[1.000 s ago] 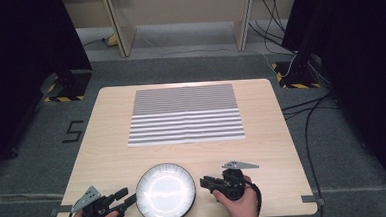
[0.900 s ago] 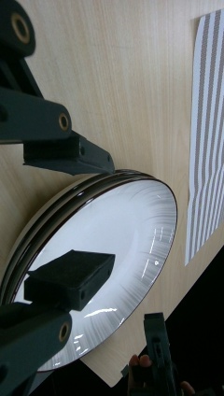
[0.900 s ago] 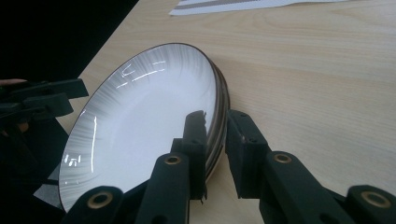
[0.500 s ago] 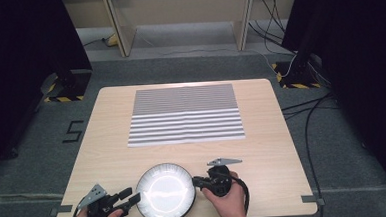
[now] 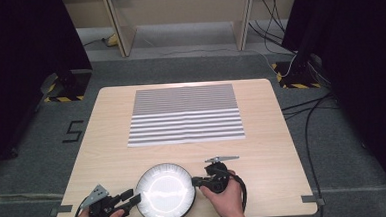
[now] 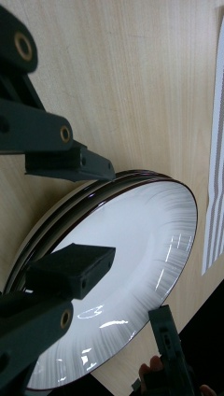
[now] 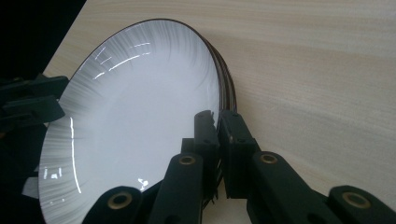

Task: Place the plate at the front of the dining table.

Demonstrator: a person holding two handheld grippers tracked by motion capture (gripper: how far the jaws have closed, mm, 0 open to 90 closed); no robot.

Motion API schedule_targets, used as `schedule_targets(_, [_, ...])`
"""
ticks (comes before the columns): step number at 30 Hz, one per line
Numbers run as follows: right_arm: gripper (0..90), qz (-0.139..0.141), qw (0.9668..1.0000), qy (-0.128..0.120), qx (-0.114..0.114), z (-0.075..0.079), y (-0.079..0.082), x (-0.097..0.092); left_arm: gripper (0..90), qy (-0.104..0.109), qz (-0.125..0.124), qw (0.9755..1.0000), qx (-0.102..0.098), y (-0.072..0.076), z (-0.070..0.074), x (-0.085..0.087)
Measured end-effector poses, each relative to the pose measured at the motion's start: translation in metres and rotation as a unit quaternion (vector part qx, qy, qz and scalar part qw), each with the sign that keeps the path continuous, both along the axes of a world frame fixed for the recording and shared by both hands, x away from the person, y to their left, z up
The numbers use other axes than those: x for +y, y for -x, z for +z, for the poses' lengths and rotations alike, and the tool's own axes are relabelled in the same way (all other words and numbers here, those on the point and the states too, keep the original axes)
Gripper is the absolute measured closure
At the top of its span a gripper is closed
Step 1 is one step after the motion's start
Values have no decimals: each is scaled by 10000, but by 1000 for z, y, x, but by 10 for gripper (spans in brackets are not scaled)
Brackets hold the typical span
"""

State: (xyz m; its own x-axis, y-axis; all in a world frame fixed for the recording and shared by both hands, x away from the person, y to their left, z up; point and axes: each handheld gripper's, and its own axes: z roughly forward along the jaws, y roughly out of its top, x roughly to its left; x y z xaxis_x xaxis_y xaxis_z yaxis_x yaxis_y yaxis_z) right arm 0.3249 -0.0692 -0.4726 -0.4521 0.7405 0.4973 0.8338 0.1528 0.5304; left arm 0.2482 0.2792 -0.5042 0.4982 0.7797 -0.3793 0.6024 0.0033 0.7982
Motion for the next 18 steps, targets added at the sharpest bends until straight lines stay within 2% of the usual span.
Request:
schedule_targets(1, [865, 0, 10000, 0, 0, 0, 0, 0, 579, 0, 0, 10000, 0, 0, 0, 0])
schedule_targets(2, [868, -65, 9998, -132, 107, -1, -1, -2, 593, 13, -2, 10000, 14, 0, 0, 0])
schedule_targets(7, [872, -137, 9993, -296, 190, -4, -1, -4, 639, 76, 16, 9999, 66, -1, 0, 2])
schedule_targets(9, [876, -225, 9975, -540, 386, -7, -2, -8, 664, 47, -28, 10000, 52, -1, 1, 1])
schedule_targets(12, [877, -243, 9969, -621, 419, -8, -3, -10, 682, 48, -57, 10000, 48, -1, 1, 1])
schedule_targets(14, [878, -279, 9927, -943, 694, -14, -7, -14, 688, 28, -56, 10000, -1, -2, 3, 2])
schedule_targets(15, [878, -279, 9927, -943, 694, -14, -7, -14, 691, 28, -56, 10000, -1, -2, 3, 2])
schedule_targets(16, [878, -311, 9905, -1060, 822, -16, -8, -15, 694, 58, -49, 10000, -4, -2, 3, 3])
schedule_targets(18, [878, -320, 9896, -1094, 877, -16, -9, -16, 694, 76, -44, 10000, 9, -2, 3, 3])
